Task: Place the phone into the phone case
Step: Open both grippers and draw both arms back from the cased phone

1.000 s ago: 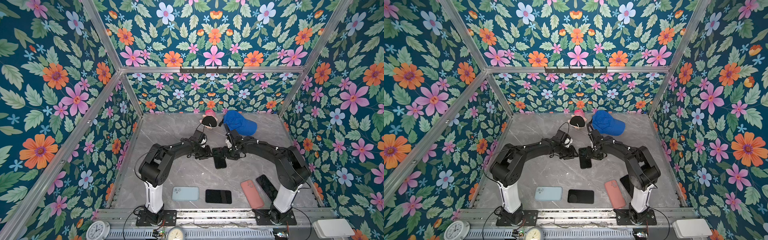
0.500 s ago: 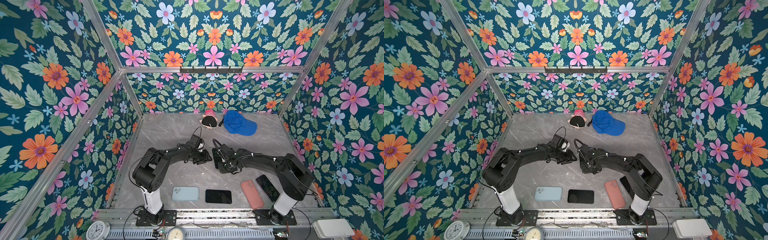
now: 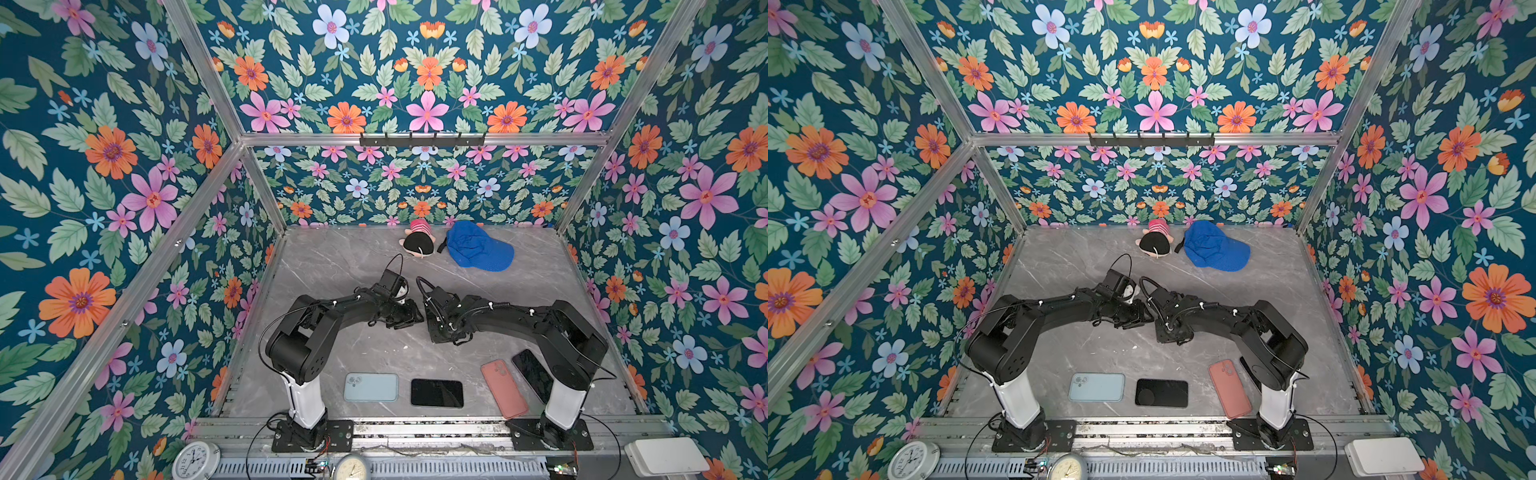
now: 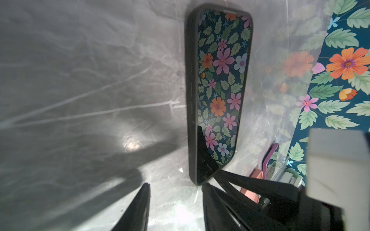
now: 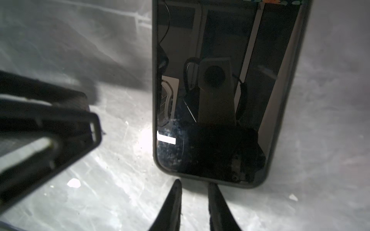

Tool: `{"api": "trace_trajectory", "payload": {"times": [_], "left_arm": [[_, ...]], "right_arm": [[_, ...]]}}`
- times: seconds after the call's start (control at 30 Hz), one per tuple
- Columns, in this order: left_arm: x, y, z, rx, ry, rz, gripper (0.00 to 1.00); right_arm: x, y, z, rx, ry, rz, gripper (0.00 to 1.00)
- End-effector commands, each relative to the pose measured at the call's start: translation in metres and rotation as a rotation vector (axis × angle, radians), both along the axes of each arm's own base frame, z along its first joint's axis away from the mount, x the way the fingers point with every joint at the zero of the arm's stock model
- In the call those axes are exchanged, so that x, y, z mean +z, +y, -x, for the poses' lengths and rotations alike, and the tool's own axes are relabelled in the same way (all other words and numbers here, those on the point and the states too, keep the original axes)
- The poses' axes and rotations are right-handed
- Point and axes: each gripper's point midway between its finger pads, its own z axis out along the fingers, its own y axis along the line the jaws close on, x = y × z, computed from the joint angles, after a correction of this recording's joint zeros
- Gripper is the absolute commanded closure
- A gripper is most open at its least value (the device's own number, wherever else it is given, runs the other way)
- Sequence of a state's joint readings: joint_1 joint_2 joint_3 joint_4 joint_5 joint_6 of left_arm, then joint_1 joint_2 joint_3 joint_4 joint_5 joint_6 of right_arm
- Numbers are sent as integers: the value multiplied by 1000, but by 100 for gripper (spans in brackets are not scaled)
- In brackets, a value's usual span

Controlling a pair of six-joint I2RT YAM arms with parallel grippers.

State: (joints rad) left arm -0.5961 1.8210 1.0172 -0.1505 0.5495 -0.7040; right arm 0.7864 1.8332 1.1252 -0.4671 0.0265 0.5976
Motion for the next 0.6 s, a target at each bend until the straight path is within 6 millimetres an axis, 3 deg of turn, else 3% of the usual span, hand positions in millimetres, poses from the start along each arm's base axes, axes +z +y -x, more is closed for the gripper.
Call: {"api": "trace_trajectory", "payload": {"times": [0.0,0.57], "left_arm": [[2,-1,-3,-6,-11,7,55],[3,4,-2,0,-14,-3,57]], "right_arm": [[-3,-6,-4,0,-5,50,76],[3,5,-43,18,-42,36,78]]}}
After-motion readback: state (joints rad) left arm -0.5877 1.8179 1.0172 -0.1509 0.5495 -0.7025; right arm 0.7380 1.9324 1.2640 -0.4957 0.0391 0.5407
